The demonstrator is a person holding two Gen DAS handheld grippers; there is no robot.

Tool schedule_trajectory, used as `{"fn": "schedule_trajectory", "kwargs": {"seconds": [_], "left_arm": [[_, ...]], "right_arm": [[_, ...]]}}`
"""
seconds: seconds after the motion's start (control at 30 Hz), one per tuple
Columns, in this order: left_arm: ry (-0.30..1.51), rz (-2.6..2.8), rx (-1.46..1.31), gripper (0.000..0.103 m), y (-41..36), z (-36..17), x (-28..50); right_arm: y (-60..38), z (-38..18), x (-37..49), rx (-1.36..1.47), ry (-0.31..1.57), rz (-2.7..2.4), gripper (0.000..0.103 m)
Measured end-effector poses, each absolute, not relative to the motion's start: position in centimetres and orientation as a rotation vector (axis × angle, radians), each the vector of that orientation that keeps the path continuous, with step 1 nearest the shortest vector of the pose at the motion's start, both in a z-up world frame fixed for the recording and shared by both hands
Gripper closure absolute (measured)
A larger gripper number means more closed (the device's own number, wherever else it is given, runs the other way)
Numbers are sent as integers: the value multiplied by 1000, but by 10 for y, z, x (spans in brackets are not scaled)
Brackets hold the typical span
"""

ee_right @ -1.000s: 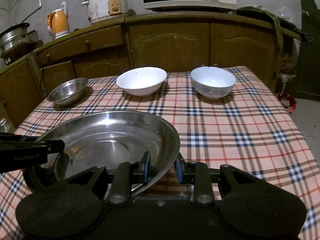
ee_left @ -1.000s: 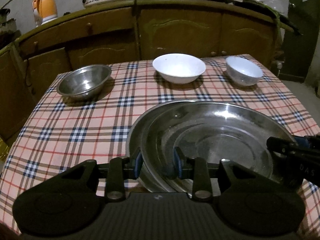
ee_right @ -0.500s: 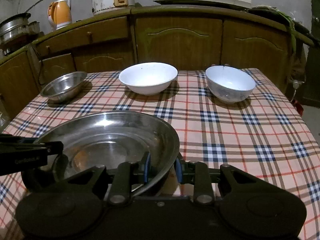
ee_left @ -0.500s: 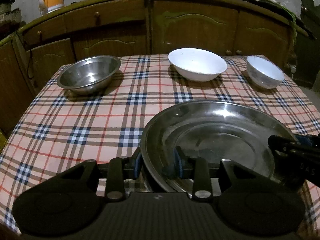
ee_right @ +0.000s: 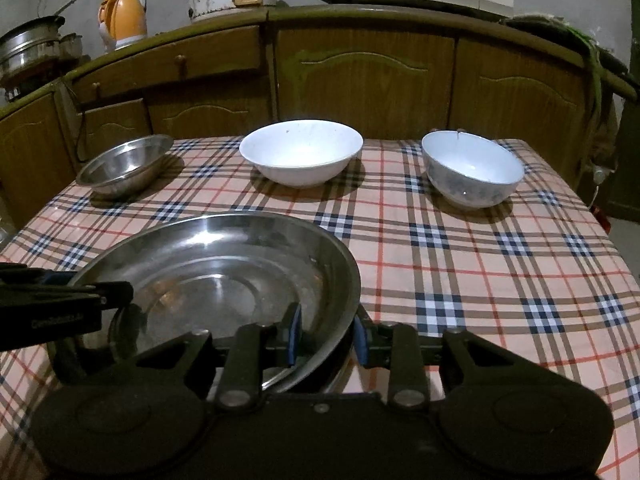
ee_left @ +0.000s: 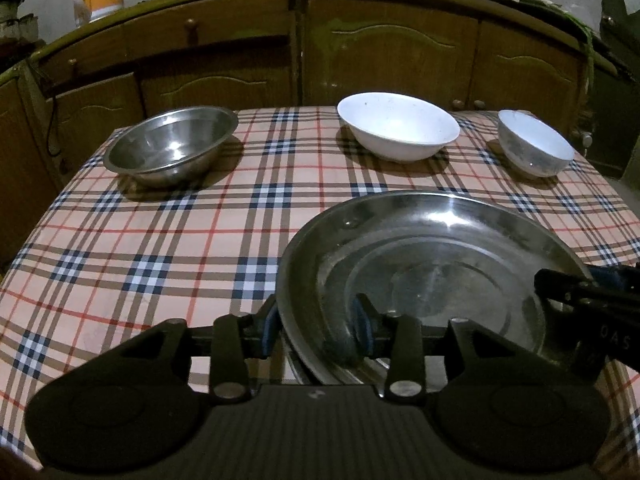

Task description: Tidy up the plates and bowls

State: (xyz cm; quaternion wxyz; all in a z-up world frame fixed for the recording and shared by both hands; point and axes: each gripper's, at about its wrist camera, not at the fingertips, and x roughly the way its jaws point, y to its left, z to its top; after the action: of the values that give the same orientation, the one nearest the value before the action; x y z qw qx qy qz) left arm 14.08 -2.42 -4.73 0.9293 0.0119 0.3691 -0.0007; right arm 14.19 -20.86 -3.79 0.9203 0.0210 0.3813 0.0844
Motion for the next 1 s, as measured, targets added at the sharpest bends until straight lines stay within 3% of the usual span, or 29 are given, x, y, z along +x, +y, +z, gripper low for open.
{"fn": "schedule_trajectory", "kwargs": {"seconds": [0.07, 0.17, 0.37, 0.5, 0.6, 0.7, 1.0], "left_arm": [[756, -2, 21, 63, -24, -47, 141], [753, 1, 13, 63, -22, -48, 140], [762, 7, 4, 61, -17, -48, 138], [757, 15, -8, 46, -12, -47, 135], [763, 22, -22, 37, -9, -46, 137], [774, 24, -29, 33, -6, -49, 141], [815, 9, -41, 32, -1, -60, 156]], "right_arm": [[-209, -37, 142, 43, 788, 175, 65], [-210, -37, 141, 44, 789, 173, 51], [-220, -35, 137, 66, 785, 156, 37], [-230, -32, 131, 105, 770, 149, 22], [-233, -31, 130, 128, 775, 158, 22], [-233, -32, 128, 140, 766, 157, 22], [-233, -56, 142, 220, 871, 176, 22]]}}
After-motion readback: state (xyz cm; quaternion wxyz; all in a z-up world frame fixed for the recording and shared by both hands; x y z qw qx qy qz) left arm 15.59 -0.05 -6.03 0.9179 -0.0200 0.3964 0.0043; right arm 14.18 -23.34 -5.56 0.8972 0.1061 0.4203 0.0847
